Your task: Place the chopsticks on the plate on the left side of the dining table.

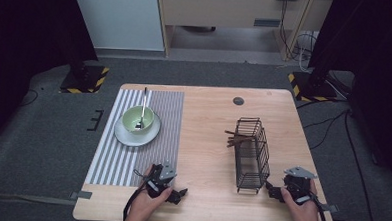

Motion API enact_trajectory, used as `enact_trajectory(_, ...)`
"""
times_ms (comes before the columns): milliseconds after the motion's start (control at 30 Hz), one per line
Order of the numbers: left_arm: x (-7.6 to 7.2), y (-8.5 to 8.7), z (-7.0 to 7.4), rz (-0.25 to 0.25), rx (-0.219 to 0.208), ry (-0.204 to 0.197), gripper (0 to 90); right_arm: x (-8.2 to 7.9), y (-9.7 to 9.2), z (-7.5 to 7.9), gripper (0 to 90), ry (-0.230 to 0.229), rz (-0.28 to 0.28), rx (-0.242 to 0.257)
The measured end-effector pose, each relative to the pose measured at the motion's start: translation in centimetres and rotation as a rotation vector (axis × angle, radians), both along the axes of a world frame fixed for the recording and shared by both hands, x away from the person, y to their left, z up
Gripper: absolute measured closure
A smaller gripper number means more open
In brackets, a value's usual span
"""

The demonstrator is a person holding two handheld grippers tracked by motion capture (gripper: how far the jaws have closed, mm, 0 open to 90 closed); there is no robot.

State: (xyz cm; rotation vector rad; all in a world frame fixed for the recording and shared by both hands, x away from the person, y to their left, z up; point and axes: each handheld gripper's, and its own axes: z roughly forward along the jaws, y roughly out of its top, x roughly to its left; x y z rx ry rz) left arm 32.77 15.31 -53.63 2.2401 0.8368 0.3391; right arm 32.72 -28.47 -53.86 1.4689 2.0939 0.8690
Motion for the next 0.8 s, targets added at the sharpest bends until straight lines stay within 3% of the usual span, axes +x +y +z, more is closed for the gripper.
enact_trajectory(400, -0.1, -0.2, 0.3, -0.010, 0.001, -0.005, 3.0, 0.0, 0.0, 0.0, 0.4, 0.001, 0.000, 0.000)
enact_trajectory(567, -0.3, -0.7, 1.4, -0.024, -0.012, -0.019, 2.7, 0.0, 0.0, 0.0, 0.4, 0.002, -0.001, 0.001)
enact_trajectory(800, -0.3, -1.7, 4.4, -0.083, -0.040, -0.056, 3.0, 0.0, 0.0, 0.0, 0.4, 0.001, -0.001, 0.000)
